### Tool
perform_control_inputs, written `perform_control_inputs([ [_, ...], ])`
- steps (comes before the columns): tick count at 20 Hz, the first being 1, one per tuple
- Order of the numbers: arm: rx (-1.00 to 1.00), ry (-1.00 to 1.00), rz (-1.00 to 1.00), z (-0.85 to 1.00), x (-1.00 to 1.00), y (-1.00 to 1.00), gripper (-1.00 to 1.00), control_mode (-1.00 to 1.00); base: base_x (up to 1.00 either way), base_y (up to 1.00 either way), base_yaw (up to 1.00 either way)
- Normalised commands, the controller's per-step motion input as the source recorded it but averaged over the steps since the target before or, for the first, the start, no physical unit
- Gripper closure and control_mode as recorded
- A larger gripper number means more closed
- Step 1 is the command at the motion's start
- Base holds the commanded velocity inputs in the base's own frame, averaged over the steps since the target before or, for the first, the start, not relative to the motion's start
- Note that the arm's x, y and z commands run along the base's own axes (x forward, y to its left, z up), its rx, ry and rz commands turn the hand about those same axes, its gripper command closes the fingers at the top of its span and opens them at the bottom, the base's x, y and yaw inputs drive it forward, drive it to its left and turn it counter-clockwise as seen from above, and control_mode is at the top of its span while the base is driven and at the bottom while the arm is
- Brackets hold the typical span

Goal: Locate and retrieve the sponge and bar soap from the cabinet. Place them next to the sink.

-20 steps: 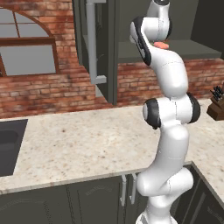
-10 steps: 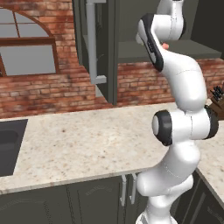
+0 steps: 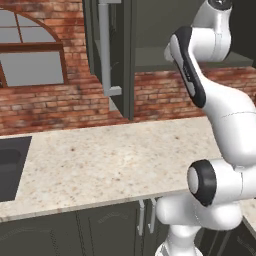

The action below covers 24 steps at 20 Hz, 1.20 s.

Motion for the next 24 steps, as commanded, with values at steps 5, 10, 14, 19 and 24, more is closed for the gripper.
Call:
perform_control_inputs([
  [5, 0.0, 0.0, 0.0, -0.14, -1.0, 0.09, 1.0, -1.0, 0.0, 0.0, 0.0],
  [10, 0.0, 0.02, 0.0, -0.32, -1.0, 0.12, 1.0, -1.0, 0.0, 0.0, 0.0],
  [14, 0.0, 0.01, 0.0, -0.47, -1.0, 0.17, 1.0, -1.0, 0.0, 0.0, 0.0],
  [19, 0.0, 0.01, 0.0, -0.53, -0.96, 0.15, 1.0, -1.0, 0.0, 0.0, 0.0],
  [24, 0.0, 0.01, 0.0, -0.49, -0.86, 0.14, 1.0, -1.0, 0.0, 0.0, 0.0],
])
